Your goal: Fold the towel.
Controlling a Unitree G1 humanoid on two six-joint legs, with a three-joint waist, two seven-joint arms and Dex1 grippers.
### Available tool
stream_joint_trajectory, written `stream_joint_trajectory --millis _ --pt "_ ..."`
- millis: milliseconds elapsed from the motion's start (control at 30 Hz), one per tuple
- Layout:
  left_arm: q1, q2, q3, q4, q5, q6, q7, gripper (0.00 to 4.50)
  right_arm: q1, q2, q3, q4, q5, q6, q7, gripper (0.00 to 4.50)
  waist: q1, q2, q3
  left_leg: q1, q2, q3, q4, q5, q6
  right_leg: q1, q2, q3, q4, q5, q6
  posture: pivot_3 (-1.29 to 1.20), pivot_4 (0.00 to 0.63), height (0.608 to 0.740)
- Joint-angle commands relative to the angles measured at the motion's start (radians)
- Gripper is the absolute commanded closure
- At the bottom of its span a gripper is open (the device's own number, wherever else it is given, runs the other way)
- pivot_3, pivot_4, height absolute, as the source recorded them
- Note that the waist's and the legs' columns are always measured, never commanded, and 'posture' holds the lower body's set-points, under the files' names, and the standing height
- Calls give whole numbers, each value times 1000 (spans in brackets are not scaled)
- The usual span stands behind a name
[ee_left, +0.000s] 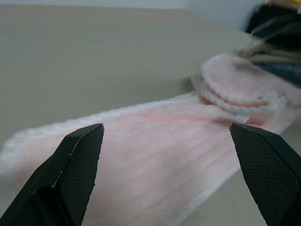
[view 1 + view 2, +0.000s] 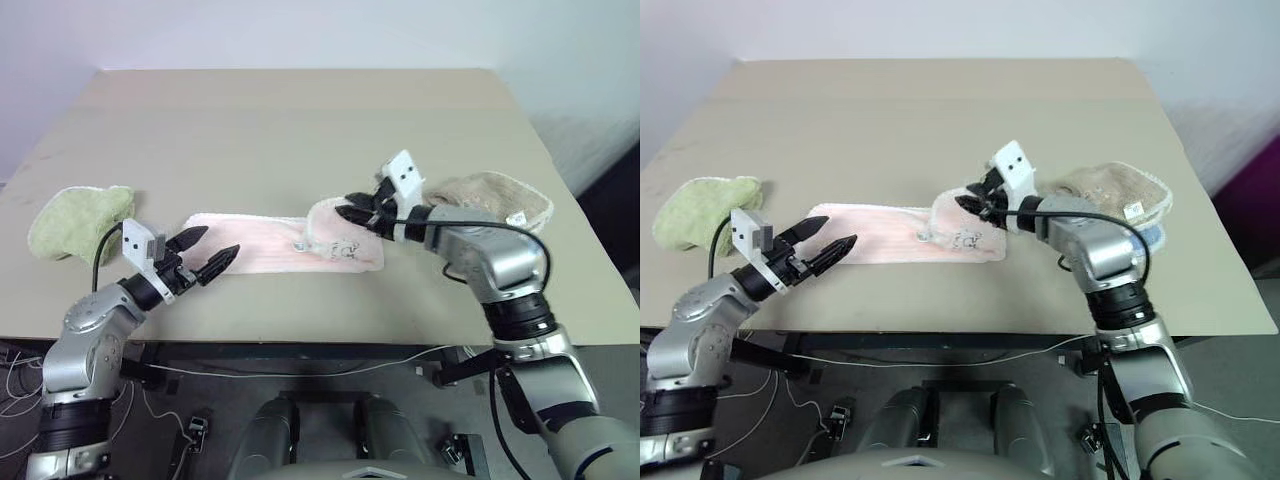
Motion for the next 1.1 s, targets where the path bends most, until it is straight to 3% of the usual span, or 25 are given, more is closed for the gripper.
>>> stream_joint_trajectory --millis 33,67,300,667,833,1100 --pt "41 -41 66 -115 -100 81 106 0 16 48 84 152 -116 -170 35 4232 0 0 0 0 0 0 0 0 0 0 0 0 0 0 0 0 150 740" --pt "57 -61 78 -138 -129 107 142 0 18 62 98 201 -143 -205 36 4490 1 0 0 0 0 0 0 0 0 0 0 0 0 0 0 0 150 740" --pt "142 -145 130 -251 -254 224 341 0 21 121 95 336 -213 -324 66 4490 5 -2 -2 4 0 0 1 0 0 4 0 0 0 0 0 0 150 740" --pt "211 -267 236 -294 -502 303 665 0 17 19 -90 -108 -29 -244 206 4490 16 -3 -2 2 -1 -1 1 0 -1 4 -1 -1 -1 0 0 0 150 740" --pt "149 -309 280 -246 -707 300 842 0 19 -6 -115 -153 -19 -223 206 4490 15 -3 -2 2 -1 -1 1 0 -1 4 -1 -1 -1 0 0 0 150 740" --pt "34 -286 277 -81 -829 313 1031 0 22 6 -130 -171 -22 -222 160 4490 15 -3 -2 2 -1 -1 1 0 -1 4 0 -1 -1 0 0 0 150 740"
